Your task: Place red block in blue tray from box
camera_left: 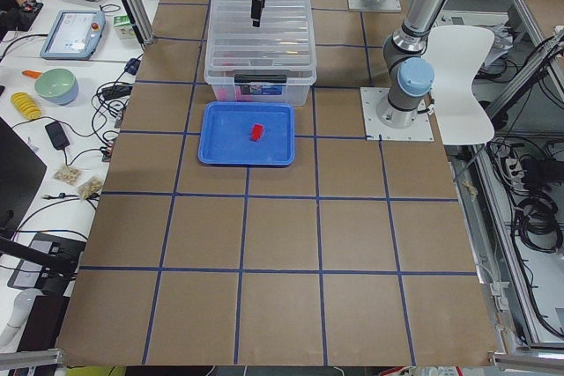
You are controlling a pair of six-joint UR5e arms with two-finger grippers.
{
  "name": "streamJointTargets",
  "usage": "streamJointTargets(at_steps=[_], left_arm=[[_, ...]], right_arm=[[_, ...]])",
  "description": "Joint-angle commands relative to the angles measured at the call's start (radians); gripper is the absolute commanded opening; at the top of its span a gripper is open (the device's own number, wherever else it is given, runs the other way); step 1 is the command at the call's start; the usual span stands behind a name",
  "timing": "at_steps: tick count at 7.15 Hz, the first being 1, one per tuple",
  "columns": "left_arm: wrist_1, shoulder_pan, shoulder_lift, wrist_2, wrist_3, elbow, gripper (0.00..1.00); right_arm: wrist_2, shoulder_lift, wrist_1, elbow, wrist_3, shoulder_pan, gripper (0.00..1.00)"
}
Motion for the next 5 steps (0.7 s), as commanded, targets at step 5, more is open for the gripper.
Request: streamJointTargets(at_steps=[5], left_arm=[[-0.003,0.000,0.005,0.002,0.002,0.001,1.00]], right_arm=[[-0.001,-0.192,0.201,-0.028,0.055,0.160,1.00]])
